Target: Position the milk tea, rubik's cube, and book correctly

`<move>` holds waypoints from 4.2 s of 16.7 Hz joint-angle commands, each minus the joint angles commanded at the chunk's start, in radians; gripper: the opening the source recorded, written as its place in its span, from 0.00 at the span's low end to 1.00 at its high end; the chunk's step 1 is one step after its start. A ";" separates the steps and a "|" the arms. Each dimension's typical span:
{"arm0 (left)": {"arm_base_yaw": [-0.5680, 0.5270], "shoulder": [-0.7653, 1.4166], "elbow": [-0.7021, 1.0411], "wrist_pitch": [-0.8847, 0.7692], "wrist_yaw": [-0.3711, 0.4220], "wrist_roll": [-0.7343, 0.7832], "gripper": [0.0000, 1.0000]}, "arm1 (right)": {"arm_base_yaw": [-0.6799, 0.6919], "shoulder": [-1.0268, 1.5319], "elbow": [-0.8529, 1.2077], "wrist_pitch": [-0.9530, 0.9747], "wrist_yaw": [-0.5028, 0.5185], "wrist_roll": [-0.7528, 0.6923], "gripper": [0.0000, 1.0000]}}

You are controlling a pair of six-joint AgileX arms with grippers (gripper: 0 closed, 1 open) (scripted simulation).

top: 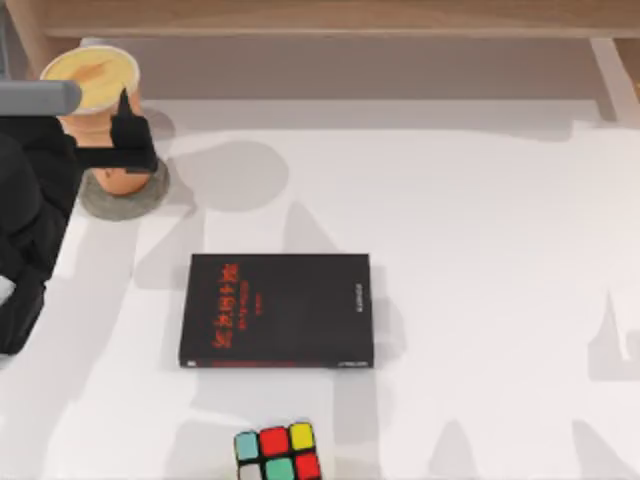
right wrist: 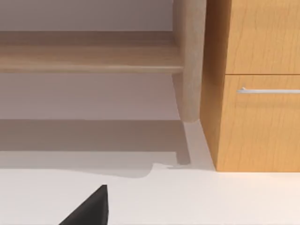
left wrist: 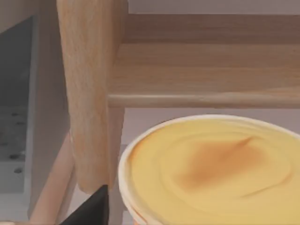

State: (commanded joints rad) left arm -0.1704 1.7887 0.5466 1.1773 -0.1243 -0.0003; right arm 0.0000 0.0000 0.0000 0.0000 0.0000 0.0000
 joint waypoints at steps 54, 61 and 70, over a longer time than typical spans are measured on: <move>-0.836 -0.108 0.441 -2.056 0.124 -1.173 0.62 | 0.000 0.000 0.000 0.000 0.000 0.000 1.00; -0.836 -0.108 0.441 -2.056 0.124 -1.173 0.10 | 0.000 0.000 0.000 0.000 0.000 0.000 1.00; -0.836 -0.108 0.441 -2.056 0.124 -1.173 0.00 | 0.000 0.000 0.000 0.000 0.000 0.000 1.00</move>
State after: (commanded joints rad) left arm -1.0060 1.6804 0.9876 -0.8783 0.0002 -1.1730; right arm 0.0000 0.0000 0.0000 0.0000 0.0000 0.0000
